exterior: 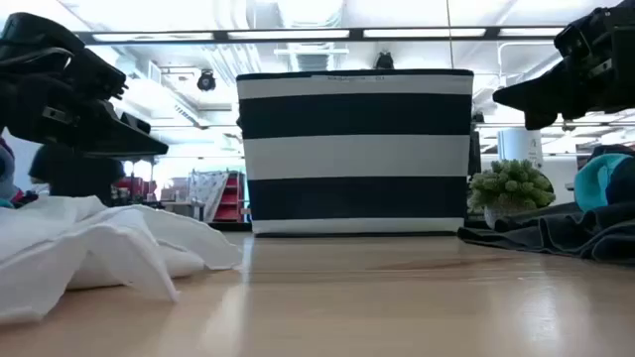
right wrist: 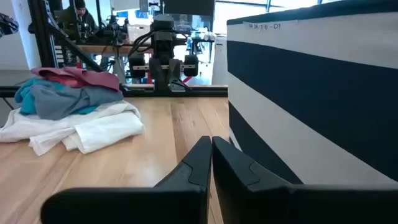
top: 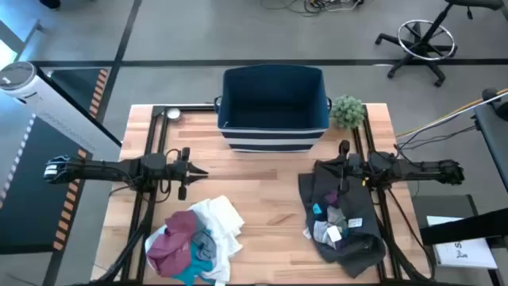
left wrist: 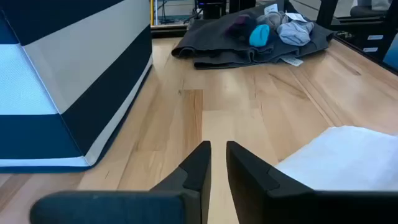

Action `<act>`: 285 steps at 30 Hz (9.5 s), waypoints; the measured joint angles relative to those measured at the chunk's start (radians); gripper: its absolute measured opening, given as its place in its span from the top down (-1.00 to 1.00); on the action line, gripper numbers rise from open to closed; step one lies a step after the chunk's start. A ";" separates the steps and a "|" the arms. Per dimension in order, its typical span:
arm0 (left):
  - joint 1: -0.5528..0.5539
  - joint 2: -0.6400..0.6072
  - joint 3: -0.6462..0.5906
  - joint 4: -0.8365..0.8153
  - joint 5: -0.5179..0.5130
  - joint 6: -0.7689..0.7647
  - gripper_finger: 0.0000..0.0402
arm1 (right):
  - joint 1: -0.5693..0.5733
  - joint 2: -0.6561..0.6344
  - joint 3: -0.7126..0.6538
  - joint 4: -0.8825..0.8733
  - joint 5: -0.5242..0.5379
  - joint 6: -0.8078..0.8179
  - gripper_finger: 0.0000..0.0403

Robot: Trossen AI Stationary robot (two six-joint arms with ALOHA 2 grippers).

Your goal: Sort clothes

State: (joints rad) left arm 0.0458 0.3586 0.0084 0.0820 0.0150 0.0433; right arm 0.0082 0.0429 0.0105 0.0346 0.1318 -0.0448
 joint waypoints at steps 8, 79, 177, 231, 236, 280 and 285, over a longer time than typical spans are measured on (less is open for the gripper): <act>0.000 0.000 0.000 0.000 0.000 0.000 0.81 | 0.000 0.000 0.000 0.000 0.000 0.000 1.00; 0.001 0.186 0.501 -0.302 0.023 -0.056 0.82 | 0.000 0.000 0.000 0.000 0.000 0.000 1.00; -0.307 0.723 1.433 -0.493 -0.653 0.250 1.00 | 0.000 0.000 0.000 0.000 0.000 0.000 1.00; 0.508 1.710 2.320 -0.983 -0.006 0.368 1.00 | 0.000 0.000 0.000 0.000 0.000 0.000 1.00; 0.499 1.735 2.319 -1.045 -0.005 0.367 0.88 | 0.000 0.000 0.000 0.000 0.000 0.000 1.00; -0.102 1.537 2.271 -1.521 -0.172 0.151 -0.13 | 0.000 0.000 0.000 0.000 0.000 0.000 1.00; -0.101 1.516 2.133 -1.408 -0.136 0.195 -0.08 | 0.000 0.000 0.000 0.000 0.000 0.000 1.00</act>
State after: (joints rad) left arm -0.0552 1.8745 2.1416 -1.3258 -0.1214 0.2381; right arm 0.0082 0.0427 0.0105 0.0349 0.1318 -0.0447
